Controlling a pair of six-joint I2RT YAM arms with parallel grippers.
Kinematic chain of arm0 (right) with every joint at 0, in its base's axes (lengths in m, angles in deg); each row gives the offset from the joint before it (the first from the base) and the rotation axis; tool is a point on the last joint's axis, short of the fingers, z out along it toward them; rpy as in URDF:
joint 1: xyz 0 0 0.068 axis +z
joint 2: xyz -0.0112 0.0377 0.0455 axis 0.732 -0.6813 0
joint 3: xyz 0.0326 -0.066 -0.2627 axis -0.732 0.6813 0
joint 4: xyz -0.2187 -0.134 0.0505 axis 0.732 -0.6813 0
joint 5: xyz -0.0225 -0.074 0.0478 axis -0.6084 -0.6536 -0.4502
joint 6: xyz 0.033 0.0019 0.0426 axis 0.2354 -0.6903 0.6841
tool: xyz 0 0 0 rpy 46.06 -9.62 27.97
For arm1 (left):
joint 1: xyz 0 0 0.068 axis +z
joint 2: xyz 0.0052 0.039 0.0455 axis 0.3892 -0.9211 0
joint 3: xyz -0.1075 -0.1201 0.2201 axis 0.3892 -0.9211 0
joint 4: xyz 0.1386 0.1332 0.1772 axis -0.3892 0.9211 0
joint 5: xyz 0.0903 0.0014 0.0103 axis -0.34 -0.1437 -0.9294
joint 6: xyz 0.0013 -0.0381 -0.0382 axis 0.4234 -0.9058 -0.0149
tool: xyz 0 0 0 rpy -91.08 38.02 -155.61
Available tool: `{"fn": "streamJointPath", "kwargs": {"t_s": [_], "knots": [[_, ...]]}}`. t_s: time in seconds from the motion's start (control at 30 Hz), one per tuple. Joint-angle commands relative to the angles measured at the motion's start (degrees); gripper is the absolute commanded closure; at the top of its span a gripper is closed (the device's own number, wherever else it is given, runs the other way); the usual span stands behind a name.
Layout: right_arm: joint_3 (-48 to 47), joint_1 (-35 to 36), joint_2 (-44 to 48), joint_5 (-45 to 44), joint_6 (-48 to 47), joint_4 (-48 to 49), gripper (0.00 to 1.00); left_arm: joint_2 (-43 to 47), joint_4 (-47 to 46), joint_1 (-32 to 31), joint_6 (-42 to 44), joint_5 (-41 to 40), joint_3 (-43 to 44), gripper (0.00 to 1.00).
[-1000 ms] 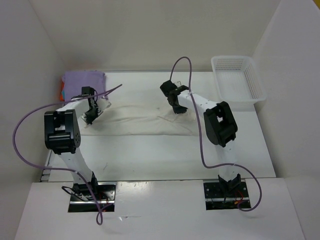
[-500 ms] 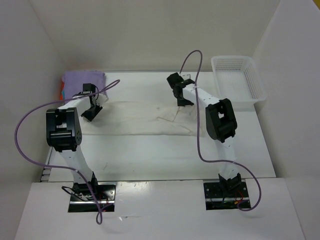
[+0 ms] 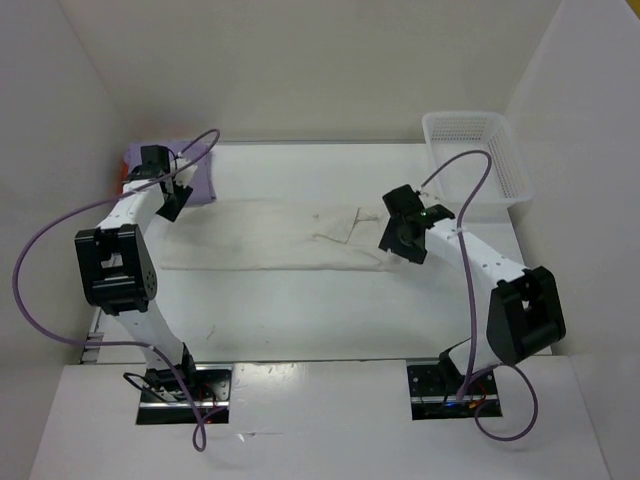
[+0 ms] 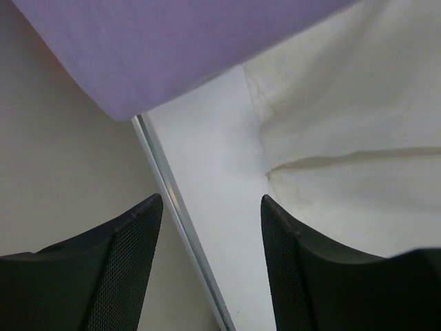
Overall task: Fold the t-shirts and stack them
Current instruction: Fold the other side of the tshirt into a rectangle, then rotate the tshirt 90 degrees
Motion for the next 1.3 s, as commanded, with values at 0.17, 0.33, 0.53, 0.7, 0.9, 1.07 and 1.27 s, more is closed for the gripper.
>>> {"fn": "streamJointPath", "kwargs": {"t_s": [0.17, 0.33, 0.53, 0.7, 0.9, 1.07, 1.27], "knots": [[10.2, -1.11, 1.87, 5.9, 12.13, 9.9, 0.23, -5.01, 2.32, 0.35, -1.67, 5.38, -2.24, 0.29], [11.33, -4.98, -2.34, 5.36, 12.14, 14.73, 0.23, -8.35, 0.03, 0.35, -1.67, 3.46, -6.28, 0.28], [11.96, -8.84, -7.95, 10.09, 10.91, 19.39, 0.25, -6.87, -2.34, -0.7, 0.61, 1.78, -12.52, 0.3], [10.9, -8.85, -12.72, 13.0, 9.68, 20.19, 0.51, -2.22, -1.74, -1.23, 4.04, 1.16, -20.33, 0.37], [8.36, -8.85, -15.18, 14.23, 6.87, 19.49, 0.95, 7.36, 4.13, -2.9, 11.14, 1.87, -29.22, 0.4], [-2.59, -8.33, -18.52, 9.51, 1.43, 15.63, 1.0, 18.59, 15.3, -3.43, 18.27, 4.24, -31.69, 0.36], [-26.33, -7.01, -32.71, 6.93, -7.52, 7.38, 1.0, 22.84, 19.28, -1.76, 17.85, 4.77, -23.36, 0.2]]}}
